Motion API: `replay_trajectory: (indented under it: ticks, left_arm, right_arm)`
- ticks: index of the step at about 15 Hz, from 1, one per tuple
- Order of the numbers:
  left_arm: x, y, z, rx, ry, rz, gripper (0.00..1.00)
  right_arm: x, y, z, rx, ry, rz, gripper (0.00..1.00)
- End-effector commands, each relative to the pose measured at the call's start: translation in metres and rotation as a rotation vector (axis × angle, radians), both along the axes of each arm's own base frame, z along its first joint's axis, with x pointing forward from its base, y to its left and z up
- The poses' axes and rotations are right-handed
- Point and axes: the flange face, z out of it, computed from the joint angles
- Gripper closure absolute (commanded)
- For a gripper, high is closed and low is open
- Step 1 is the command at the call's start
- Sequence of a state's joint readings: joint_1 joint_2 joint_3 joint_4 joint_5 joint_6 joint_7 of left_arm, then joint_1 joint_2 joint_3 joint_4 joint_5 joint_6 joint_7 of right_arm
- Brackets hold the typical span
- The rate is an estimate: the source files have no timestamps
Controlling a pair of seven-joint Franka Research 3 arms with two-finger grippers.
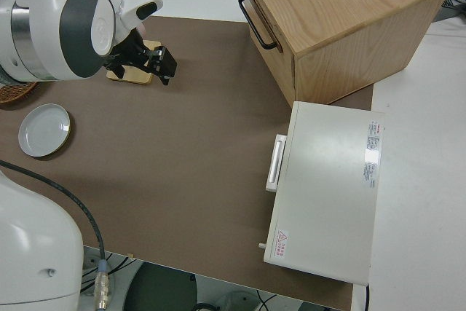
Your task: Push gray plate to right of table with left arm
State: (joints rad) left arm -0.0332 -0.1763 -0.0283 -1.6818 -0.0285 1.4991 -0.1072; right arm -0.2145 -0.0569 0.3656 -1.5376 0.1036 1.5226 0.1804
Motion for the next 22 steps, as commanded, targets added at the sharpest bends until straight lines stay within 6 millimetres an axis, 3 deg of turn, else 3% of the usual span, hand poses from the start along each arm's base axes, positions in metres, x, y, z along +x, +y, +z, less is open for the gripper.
replay_trajectory:
  ticks: [1,7,18,22]
  left_arm:
    - [0.001,0.002,0.003,0.011,0.007,0.002,0.01]
    - [-0.001,0.005,0.001,-0.002,0.012,0.004,0.01]
    - [-0.008,0.007,-0.022,-0.014,0.054,0.001,0.01]
    - [-0.007,0.016,-0.026,-0.042,0.054,0.019,0.01]
  right_arm:
    - [0.001,0.0,0.003,0.018,0.0,-0.002,0.005]
    - [0.001,-0.001,0.003,0.018,0.0,-0.004,0.005]
    - [0.001,0.0,0.003,0.018,0.0,-0.002,0.005]
    - [0.001,0.0,0.003,0.018,0.0,-0.002,0.005]
